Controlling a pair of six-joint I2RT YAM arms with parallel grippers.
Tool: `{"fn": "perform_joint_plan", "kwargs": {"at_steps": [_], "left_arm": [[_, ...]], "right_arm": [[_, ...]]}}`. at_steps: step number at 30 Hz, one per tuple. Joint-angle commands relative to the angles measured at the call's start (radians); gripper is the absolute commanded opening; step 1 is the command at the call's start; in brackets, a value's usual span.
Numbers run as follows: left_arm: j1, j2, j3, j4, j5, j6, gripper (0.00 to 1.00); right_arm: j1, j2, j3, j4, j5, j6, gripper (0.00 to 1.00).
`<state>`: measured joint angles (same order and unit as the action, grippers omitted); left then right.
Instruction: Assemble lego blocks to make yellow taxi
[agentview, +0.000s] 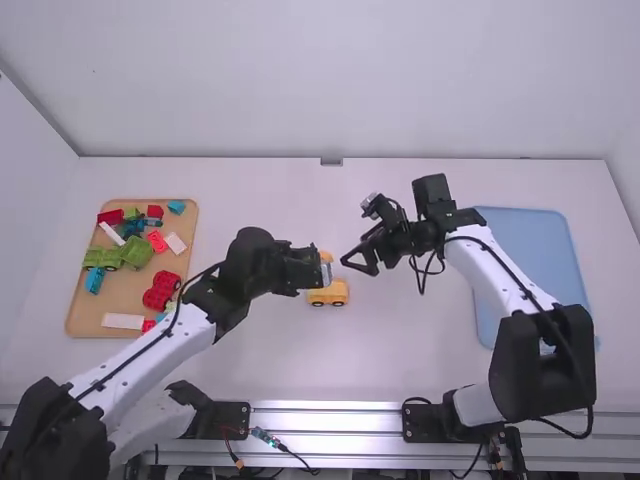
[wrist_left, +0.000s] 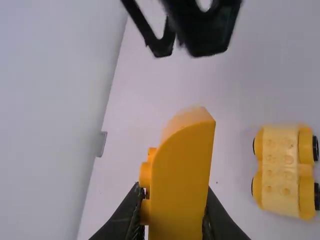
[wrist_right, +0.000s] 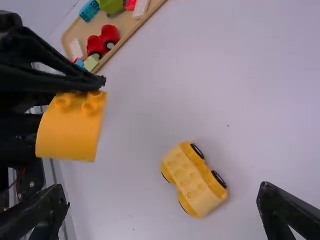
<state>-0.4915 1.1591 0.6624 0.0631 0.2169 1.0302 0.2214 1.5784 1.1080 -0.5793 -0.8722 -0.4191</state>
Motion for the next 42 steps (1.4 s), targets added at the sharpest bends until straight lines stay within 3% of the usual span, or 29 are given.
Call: {"fn": "perform_joint_plan", "kwargs": {"at_steps": [1,7,13,22,37,42], "left_arm": [[-0.019,0.003,-0.01,-0.01,-0.039,0.077,0.01],[-0.019,0.004,-0.011,-0.066,-0.044,0.074,0.01],[-0.019,0.033,-0.011,-0.065,-0.074,0.059,0.01],[-0.019,0.14,-0.011,0.071,-0.076,0.032,0.01],[-0.019,0.172,-0.011,0.162,0.038,0.016,0.01],[-0.019,0.172,-0.011,0.161,0.08,0.04,0.01]], "right_arm": [[-0.005,0.031,0.026,-0.002,-0.059,-0.005,1.0],[-0.003,0.066,0.045,-0.013,-0.099,-0.005,0.87],[0.028,0.068,0.045,-0.012,-0.123,-0.005,0.85],[0.095,0.068,0.045,0.0,-0.067,0.007,0.86],[0.086,0.068,0.043,0.032,-0.039,0.047,0.69],[0.086,0.068,0.043,0.018,0.003,0.037,0.67]]}}
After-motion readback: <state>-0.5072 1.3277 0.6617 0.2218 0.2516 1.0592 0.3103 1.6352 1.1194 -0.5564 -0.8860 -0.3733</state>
